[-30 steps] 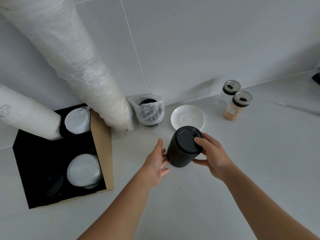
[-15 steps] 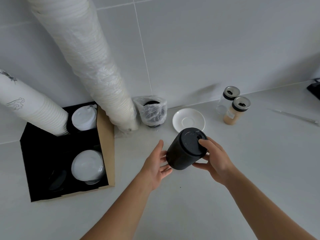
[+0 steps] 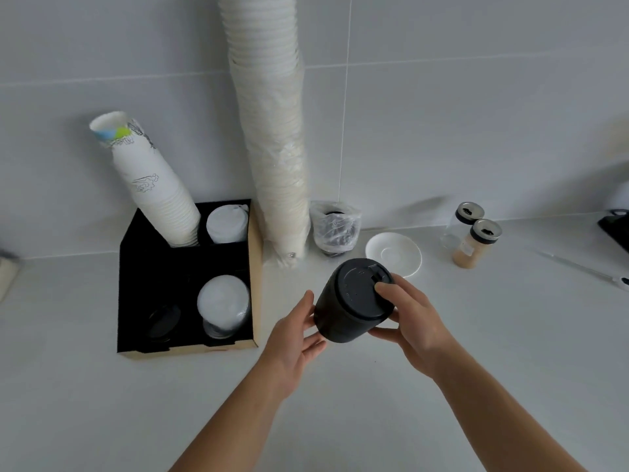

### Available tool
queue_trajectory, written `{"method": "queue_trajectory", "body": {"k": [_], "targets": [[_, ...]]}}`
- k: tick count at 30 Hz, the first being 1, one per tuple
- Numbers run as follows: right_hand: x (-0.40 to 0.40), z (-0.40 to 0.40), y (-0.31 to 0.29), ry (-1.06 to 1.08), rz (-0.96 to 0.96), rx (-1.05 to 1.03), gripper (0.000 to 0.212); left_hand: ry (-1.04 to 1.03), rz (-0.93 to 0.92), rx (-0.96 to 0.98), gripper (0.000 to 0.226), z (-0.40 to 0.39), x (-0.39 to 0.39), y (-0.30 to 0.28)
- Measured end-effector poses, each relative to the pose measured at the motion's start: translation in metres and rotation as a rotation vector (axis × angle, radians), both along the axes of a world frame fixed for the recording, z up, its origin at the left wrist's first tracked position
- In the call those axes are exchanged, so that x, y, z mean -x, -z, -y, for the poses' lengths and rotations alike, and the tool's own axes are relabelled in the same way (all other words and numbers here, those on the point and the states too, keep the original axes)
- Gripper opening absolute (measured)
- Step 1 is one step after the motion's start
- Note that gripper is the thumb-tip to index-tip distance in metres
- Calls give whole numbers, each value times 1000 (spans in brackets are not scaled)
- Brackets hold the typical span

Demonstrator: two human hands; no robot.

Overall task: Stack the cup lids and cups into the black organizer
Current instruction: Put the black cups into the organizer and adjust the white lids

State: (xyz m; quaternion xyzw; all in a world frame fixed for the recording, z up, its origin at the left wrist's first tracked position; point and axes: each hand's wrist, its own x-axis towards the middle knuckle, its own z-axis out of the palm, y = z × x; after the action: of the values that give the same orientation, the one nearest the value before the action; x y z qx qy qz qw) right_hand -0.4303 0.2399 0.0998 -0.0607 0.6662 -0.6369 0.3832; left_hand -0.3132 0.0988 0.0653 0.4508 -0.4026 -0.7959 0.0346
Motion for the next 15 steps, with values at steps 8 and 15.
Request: {"method": "queue_trajectory", "body": {"k": [8, 15], "targets": [[-49, 43, -17, -106, -58, 26, 26, -164, -55, 11, 44, 21, -66, -20], [-94, 93, -31, -194, -76, 50, 24, -260, -108, 30, 31, 59, -122, -35]]}}
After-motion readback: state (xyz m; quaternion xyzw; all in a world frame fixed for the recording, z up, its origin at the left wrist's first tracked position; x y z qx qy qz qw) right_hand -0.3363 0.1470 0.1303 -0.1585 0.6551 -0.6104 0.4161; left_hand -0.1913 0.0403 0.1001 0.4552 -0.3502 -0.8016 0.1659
